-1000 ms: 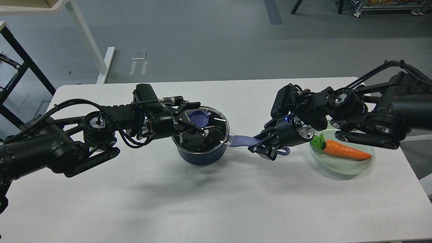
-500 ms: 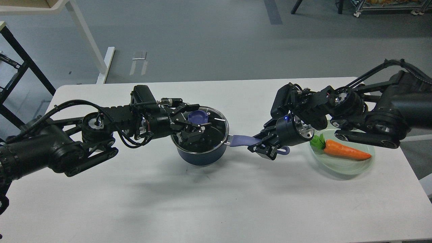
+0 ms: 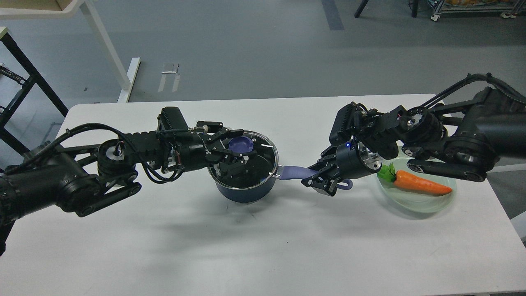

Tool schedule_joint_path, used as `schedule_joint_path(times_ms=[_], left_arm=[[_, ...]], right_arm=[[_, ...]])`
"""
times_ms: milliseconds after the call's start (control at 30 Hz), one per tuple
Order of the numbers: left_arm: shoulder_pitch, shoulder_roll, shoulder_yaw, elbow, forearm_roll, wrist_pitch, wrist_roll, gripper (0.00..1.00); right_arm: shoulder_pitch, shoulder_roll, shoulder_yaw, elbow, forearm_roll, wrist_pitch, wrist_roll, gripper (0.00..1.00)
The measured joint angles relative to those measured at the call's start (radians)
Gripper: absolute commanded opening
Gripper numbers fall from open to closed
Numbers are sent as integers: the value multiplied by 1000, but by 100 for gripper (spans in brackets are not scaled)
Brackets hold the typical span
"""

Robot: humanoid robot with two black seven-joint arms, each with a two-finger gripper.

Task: Open pot lid
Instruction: 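Lift the glass lid off the pan with the left gripper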

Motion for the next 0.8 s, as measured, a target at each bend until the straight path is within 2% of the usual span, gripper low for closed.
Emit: schedule_joint_path(times_ms=[267, 500, 800], left_arm=[[-39, 39, -3, -10, -93, 0, -3, 42], [-63, 136, -6, -63, -175, -1, -5, 41], [-39, 322, 4, -78, -189, 1, -65, 41]], right_arm=[[2, -9, 2, -5, 1, -1, 0, 24], [2, -9, 0, -4, 4, 0, 0, 24], [0, -8, 2, -7, 5, 0, 3, 24]])
